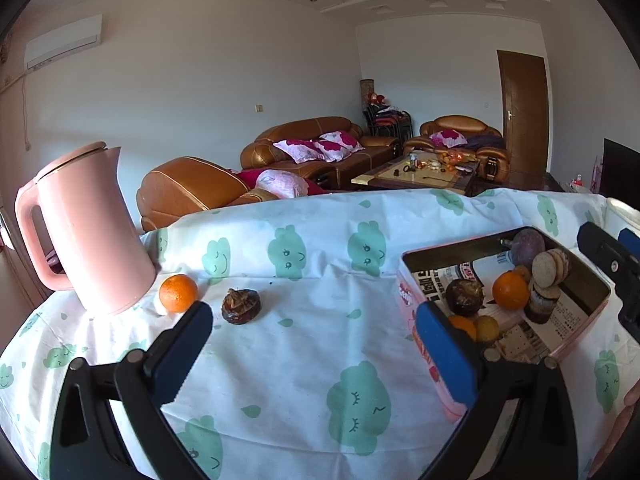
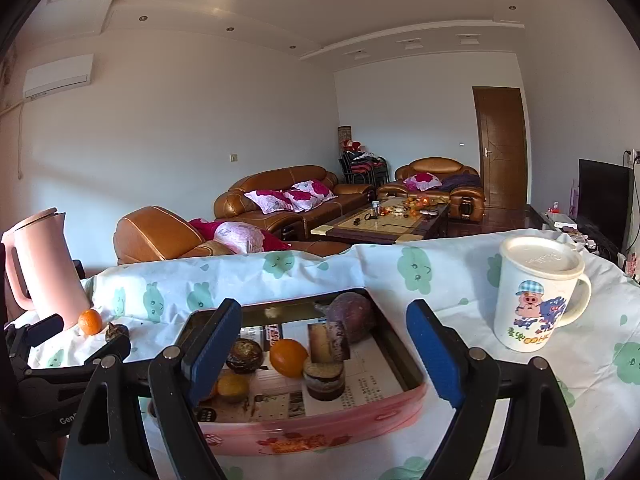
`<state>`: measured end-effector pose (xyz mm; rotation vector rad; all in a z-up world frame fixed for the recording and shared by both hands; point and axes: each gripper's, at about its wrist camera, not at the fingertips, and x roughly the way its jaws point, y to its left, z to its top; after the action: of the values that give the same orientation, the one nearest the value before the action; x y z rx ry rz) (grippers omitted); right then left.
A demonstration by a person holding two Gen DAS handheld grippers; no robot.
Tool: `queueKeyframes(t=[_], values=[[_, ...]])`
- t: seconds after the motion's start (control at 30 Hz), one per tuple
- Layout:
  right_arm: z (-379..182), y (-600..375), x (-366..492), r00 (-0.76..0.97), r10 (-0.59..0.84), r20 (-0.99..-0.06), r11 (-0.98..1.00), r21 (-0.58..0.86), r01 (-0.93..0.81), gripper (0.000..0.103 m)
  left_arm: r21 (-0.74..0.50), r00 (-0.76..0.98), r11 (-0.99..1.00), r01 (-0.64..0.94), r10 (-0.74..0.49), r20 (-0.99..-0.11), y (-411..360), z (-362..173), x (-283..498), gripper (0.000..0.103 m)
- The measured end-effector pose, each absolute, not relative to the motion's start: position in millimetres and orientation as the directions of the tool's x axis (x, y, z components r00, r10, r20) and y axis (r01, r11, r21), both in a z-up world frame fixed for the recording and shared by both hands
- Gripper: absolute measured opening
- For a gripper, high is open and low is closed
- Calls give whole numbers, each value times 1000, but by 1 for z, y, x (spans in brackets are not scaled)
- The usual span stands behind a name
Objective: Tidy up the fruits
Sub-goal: 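Grasp the last brown date with right tool while left tool reaches for the orange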
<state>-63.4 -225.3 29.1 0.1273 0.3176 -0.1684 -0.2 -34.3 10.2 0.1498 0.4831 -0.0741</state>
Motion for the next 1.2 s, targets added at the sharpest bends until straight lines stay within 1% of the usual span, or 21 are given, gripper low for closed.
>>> queueKeyframes(t=[0.13,0.3,0.57,0.73,0.9,1.0,1.1,1.2], values=[[26,-202,-54,932,-102,-348,984,101,145,86,142,877,984,109,-28,-479,-22,9,3,103],[25,-167,-44,933,-74,-351,994,47,96,86,162,879,983,83,4,-476,2,8,9,103],[21,-132,-24,922,-2,-387,991,123,53,86,186,878,982,23,69,-473,49,7,27,103],[19,-103,-10,919,31,-394,991,129,21,86,191,874,981,-21,111,-472,79,7,40,103],[18,-72,4,914,75,-399,993,117,-31,86,131,847,986,-99,153,-509,119,4,58,103],[15,-59,17,899,97,-427,991,128,-46,86,115,823,983,-144,184,-538,141,-1,66,103],[12,-50,31,880,118,-461,988,141,-58,86,176,792,957,-228,288,-539,157,-5,73,103],[4,-39,53,842,153,-517,984,156,-83,86,188,761,946,-265,325,-561,168,-9,79,103]])
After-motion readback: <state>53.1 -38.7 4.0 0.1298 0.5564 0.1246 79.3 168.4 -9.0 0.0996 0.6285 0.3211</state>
